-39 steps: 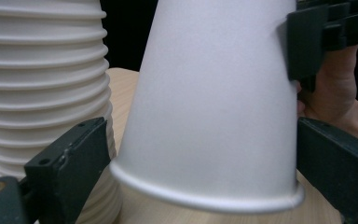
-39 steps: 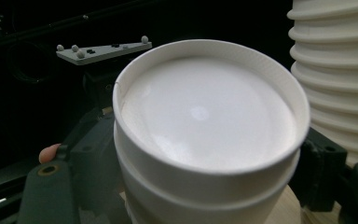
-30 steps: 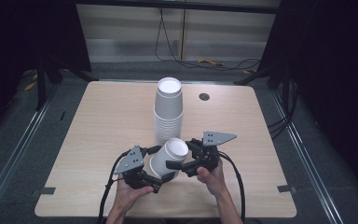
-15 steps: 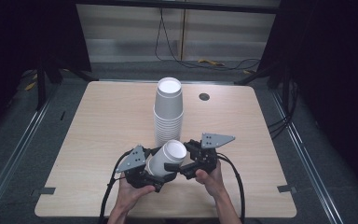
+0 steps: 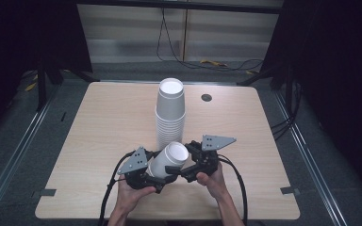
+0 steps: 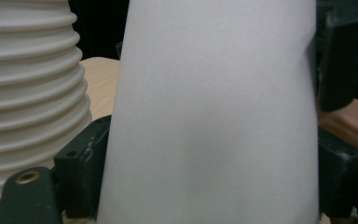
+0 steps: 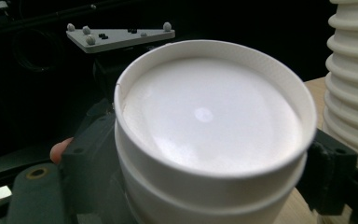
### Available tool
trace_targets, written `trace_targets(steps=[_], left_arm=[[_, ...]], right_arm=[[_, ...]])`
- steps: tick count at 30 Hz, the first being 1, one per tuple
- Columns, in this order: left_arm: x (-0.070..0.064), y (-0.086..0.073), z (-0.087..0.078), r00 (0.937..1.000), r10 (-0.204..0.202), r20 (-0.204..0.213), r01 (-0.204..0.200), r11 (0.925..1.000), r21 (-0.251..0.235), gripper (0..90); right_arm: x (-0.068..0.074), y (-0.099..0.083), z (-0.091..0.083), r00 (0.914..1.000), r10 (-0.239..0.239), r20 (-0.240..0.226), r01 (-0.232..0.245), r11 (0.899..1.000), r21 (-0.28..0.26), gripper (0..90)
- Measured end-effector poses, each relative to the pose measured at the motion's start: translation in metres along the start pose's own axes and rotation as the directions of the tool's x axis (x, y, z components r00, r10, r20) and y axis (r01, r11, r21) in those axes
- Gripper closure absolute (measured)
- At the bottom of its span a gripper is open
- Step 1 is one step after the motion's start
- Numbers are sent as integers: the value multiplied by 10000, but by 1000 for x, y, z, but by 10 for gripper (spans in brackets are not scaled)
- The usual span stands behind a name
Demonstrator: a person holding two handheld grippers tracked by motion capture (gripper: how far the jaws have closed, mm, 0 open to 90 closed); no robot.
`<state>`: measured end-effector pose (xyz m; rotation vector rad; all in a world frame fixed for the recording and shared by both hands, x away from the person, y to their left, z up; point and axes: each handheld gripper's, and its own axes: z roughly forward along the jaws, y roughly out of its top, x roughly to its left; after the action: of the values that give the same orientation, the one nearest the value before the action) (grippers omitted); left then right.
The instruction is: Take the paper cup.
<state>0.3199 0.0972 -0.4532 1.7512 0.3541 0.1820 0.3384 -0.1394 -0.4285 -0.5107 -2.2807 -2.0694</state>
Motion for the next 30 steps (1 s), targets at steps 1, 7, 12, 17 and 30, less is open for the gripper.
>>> trace_targets(steps=[1,7,12,17,30], left_arm=[[0,0,0,10000,-38,-45,38,10000,82,157],[1,-3,0,9999,-154,-38,155,9997,185,160],[4,-5,-3,9998,-179,-20,179,9994,312,160],[7,-9,-6,9997,-235,-54,238,9979,607,160],[16,-6,-10,9996,-141,-236,168,9929,1179,161]], right_arm=[[0,0,0,10000,9,61,-9,10000,39,153],[0,1,-2,9997,-34,226,35,10000,-29,135],[-1,1,-5,9993,7,361,-5,10000,-52,135],[-2,-3,-9,9982,78,590,-74,9999,-85,136],[-5,-6,-15,9957,112,915,-149,9991,399,129]])
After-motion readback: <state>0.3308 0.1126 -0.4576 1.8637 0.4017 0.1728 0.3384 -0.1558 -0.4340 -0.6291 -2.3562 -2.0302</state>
